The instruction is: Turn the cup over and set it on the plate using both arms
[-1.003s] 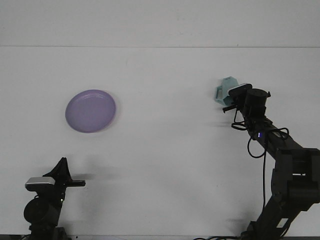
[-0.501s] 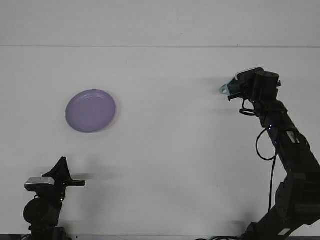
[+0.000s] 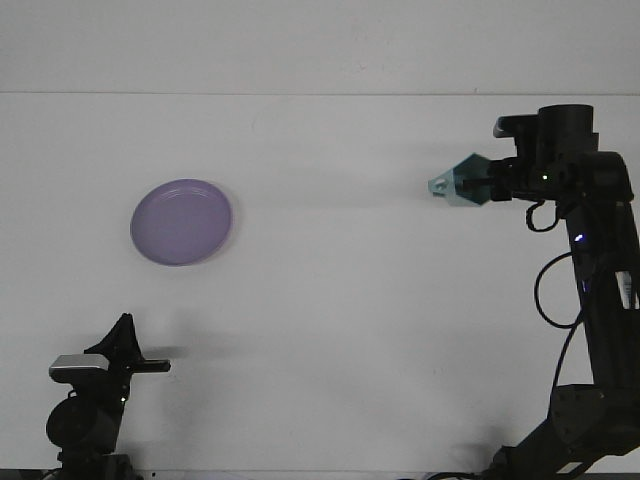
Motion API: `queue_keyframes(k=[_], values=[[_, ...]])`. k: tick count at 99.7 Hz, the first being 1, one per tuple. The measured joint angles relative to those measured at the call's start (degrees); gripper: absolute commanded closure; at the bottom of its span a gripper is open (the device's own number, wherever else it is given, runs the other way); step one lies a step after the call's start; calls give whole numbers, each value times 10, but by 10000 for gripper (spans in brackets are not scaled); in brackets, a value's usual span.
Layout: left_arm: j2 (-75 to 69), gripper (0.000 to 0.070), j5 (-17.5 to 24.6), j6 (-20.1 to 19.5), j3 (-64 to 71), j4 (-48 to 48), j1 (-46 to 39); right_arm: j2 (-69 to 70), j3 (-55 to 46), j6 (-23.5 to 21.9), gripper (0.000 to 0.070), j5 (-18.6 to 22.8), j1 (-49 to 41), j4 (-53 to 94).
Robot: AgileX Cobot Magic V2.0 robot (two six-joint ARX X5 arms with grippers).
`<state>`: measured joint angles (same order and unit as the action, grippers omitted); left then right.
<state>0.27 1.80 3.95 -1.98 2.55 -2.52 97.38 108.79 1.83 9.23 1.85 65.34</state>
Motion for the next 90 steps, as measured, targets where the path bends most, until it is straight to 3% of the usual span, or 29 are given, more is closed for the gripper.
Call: queue_keyframes(k=[26,64,90], values=[[0,684,0,0,0,0,0,0,-2,-12,696,62,-72,58],[0,684,0,0,0,0,0,0,-83,-15,696,42,-249,16],[0,684,0,0,0,0,0,3,-163,-23,696,6,-287,-21]])
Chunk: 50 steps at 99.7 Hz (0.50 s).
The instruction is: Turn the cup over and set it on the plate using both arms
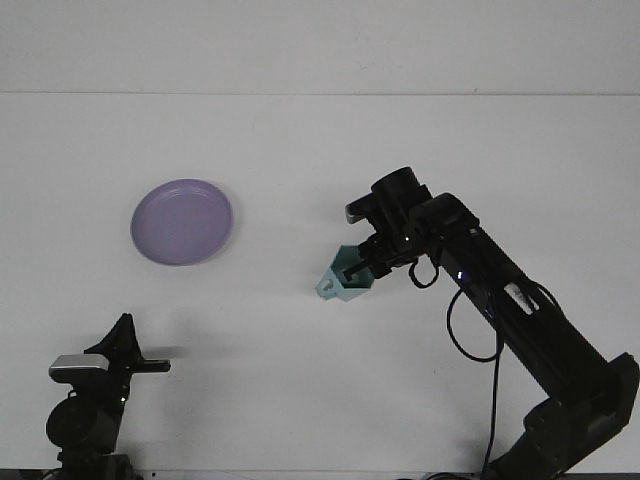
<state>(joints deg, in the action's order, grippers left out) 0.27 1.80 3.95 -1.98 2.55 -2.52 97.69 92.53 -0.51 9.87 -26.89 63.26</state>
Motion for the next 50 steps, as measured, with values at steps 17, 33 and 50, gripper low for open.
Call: queue_keyframes(k=[17,33,50], values=[[0,684,0,0,0,0,0,19,-3,-2,696,-11,-1,-8],[0,684,0,0,0,0,0,49,-3,-3,696,-10,-1,5],[0,684,0,0,0,0,0,63,-5,-4,696,-8,-2,8]])
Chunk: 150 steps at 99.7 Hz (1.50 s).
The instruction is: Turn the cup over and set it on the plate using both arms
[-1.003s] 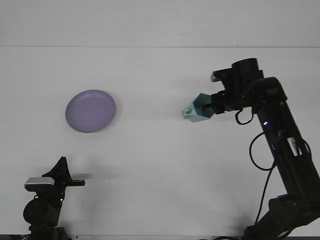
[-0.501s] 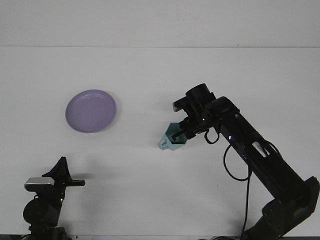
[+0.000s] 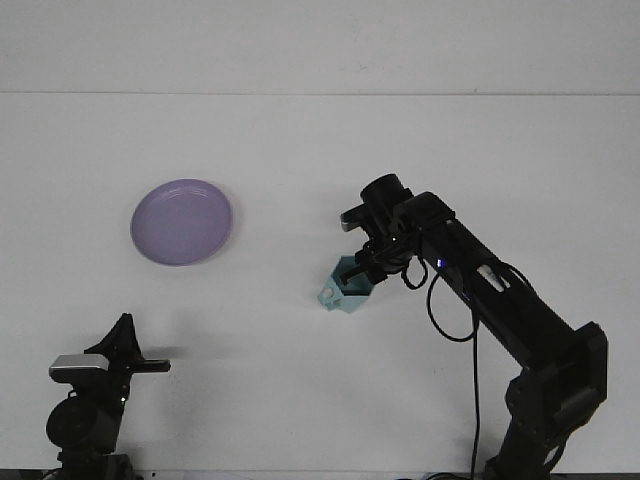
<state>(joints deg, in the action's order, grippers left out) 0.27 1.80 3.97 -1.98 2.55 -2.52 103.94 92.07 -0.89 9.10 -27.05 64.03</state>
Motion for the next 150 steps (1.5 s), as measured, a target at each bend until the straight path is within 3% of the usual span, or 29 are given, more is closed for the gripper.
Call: queue_keyframes(k=[13,17,25,30,77,97,115,128,150], values=[[0,685,0,0,0,0,0,1,0,0,667,0,0,1],[0,684,0,0,0,0,0,1,0,0,593,0,0,1],[0,684,0,0,0,0,0,8,0,0,368,2,-3,2],[0,684,0,0,0,0,0,14,0,0,312,2,-3,4],[0,684,0,3,0,0,0,-12,36,4,272,29,-3,16],[0,685,0,40,0,0,0,-85,52,5,272,29,14,16],[0,689,1,112,-1,23,0,-166,52,5,273,27,59,-6],[3,688,40,140,-30,44,0,-230,52,7,273,27,105,-21],[85,688,92,145,-151,24,0,-306,53,18,273,27,188,-27]])
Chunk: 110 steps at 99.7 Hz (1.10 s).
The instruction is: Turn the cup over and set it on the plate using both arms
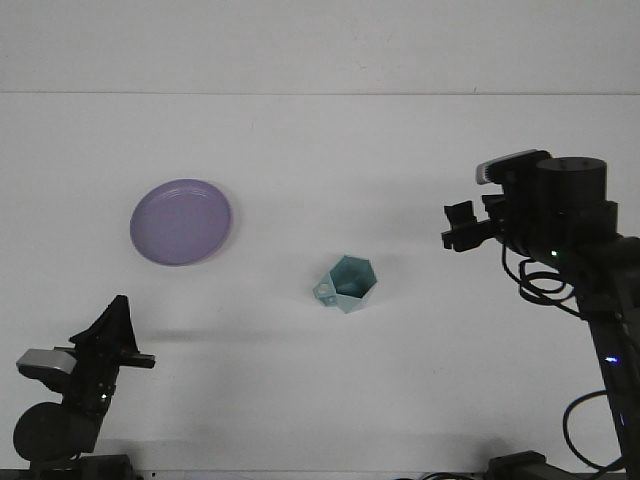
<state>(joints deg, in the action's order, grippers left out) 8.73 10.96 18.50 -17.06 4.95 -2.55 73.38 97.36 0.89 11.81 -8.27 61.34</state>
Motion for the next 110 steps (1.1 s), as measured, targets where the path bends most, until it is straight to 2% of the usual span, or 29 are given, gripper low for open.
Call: queue_keyframes(k=[21,46,62,76,95,110], values=[[165,688,85,-47,-155,-81,0,-52,-24,4,273,0,37,-22],[340,680,189,-139,-314,-189,30,-97,-108,4,273,1,38,-49],[407,670,195,-193,-363,-220,104,-110,-143,4,273,1,38,-51],[466,600,195,-207,-402,-227,164,-115,-146,4,273,1,38,-51],[565,584,194,-226,-501,-287,232,-115,-146,4,273,1,38,-51],[656,388,174,-261,-598,-364,264,-115,-146,4,273,1,38,-51]])
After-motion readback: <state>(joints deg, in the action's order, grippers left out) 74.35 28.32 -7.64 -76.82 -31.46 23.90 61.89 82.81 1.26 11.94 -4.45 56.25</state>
